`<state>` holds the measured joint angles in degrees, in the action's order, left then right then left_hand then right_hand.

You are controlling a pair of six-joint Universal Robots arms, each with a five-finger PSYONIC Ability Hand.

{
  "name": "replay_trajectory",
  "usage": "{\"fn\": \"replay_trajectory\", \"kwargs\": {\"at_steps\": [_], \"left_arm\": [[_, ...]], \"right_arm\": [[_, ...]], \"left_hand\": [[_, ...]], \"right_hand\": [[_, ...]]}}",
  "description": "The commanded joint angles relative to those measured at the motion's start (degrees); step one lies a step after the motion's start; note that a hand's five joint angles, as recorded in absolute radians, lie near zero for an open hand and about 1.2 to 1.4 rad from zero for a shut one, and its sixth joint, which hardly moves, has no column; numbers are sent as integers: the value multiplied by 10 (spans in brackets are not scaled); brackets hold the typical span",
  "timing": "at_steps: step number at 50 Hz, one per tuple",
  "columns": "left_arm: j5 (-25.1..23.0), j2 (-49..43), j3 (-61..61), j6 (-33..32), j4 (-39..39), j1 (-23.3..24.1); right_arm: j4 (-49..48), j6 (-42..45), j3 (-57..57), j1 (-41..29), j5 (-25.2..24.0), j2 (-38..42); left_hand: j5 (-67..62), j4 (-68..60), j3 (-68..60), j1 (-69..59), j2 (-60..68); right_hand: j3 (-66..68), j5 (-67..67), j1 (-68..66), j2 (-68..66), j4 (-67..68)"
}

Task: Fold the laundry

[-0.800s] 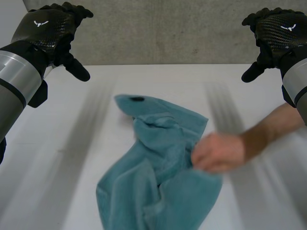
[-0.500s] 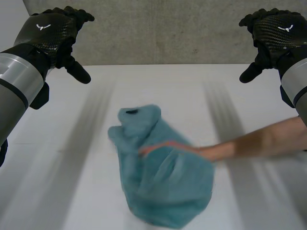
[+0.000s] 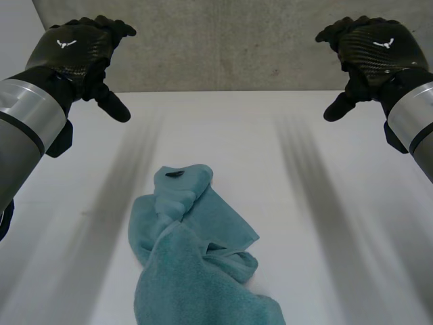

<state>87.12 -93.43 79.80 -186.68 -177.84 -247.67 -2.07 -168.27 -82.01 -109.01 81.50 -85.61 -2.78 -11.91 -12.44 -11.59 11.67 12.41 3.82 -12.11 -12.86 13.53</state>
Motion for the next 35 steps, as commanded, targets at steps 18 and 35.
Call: {"fn": "replay_trajectory", "kwargs": {"at_steps": [18,35], "left_arm": [[-139,-223,-21,-250,104,0],[-136,-349,-68,-296,100,3]], "right_arm": [[261,-13,-39,-77,-182,32],[136,-45,-131,-176,-117,89]], "left_hand": [[21,12,17,9,-9],[-588,-596,-591,-600,599]], "right_hand": [[-24,-38,21,29,-35],[343,329,-346,-339,332]]}}
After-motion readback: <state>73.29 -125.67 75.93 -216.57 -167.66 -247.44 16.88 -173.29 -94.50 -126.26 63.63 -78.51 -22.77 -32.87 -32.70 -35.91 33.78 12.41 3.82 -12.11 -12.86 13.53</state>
